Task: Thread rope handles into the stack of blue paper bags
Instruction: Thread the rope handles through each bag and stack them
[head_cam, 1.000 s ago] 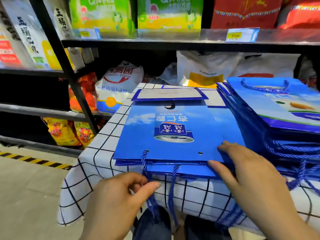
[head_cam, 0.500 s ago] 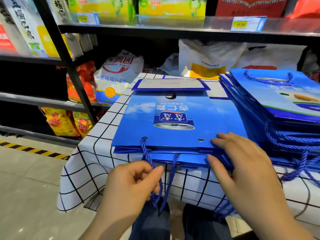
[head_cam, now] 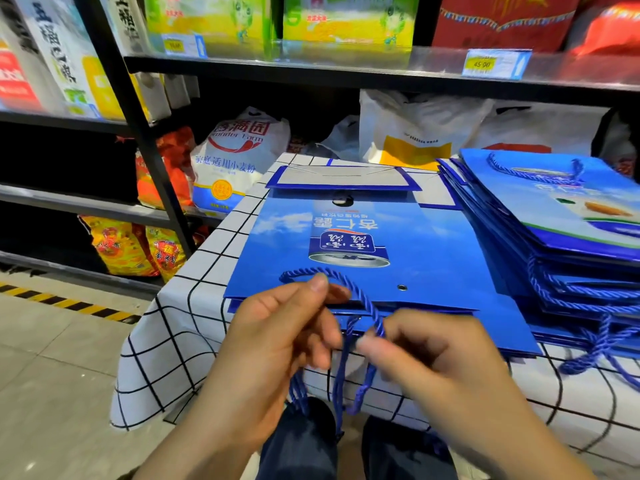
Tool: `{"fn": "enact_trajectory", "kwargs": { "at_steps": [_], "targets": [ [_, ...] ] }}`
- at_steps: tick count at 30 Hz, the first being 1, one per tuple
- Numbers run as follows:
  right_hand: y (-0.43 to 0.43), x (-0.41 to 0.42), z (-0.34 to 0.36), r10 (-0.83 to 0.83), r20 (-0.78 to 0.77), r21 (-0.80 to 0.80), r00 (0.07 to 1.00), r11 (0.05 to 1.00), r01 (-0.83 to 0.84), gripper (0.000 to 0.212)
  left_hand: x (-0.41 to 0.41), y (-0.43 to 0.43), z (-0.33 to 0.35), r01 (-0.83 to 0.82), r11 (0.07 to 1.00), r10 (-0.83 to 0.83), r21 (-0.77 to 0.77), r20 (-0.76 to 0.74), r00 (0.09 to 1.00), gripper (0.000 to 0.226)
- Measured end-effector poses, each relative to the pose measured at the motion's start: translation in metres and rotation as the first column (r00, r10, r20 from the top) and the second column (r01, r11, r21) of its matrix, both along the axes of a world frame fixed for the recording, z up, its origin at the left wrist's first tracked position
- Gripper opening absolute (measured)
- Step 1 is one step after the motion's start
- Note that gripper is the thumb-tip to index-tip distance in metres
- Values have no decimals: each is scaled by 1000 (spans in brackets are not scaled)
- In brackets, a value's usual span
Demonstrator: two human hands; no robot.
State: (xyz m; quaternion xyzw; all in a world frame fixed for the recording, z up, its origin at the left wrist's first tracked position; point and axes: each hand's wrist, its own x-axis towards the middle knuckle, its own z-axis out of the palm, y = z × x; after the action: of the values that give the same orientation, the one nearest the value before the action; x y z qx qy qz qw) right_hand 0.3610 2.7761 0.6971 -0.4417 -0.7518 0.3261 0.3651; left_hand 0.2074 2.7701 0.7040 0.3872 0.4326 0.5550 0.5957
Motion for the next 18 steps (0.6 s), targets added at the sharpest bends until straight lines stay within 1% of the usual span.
{"fn": "enact_trajectory", "kwargs": {
  "at_steps": [1, 3, 4, 5, 6, 7, 9, 11, 14, 16, 18],
  "targets": [
    [2, 1, 8, -11, -129, -66, 992, 998, 3, 34, 1, -1, -1, 40, 999, -38, 27, -87, 995, 20],
    [10, 2, 22, -46, -337, -162, 940, 987, -9, 21, 4, -3, -5, 117, 993, -106, 28, -250, 963, 28],
    [15, 2, 27, -58, -400, -185, 915, 983, -19, 16, 7, -4, -7, 141, 990, -132, 10, -304, 944, 26],
    [20, 2, 32, -62, -438, -196, 897, 980, -28, 16, 9, -4, -9, 168, 986, -157, 2, -350, 924, 21],
    [25, 2, 34, -59, -449, -193, 891, 981, -32, 16, 11, -3, -9, 198, 980, -180, 4, -398, 899, 21],
    [28, 2, 35, -64, -447, -188, 892, 982, -24, 17, 13, -2, -9, 225, 974, -194, 20, -439, 877, 26],
    [33, 4, 34, -79, -446, -191, 892, 982, -8, 20, 14, 1, -4, 237, 969, -185, 67, -438, 880, 33],
    [33, 9, 31, -70, -412, -211, 908, 977, -20, 14, 12, 9, 6, 178, 976, -124, 123, -358, 926, 33],
    [28, 17, 24, 33, -282, -275, 959, 955, -114, 21, 14, 23, 21, 91, 977, -42, 193, -242, 969, 29],
    [26, 19, 21, 75, -180, -269, 981, 955, -123, 19, 17, 31, 27, 102, 973, -61, 207, -195, 979, 26],
    [27, 20, 23, 47, -134, -221, 990, 972, -76, 11, 23, 37, 32, 146, 970, -115, 196, -161, 980, 24]
  ]
}}
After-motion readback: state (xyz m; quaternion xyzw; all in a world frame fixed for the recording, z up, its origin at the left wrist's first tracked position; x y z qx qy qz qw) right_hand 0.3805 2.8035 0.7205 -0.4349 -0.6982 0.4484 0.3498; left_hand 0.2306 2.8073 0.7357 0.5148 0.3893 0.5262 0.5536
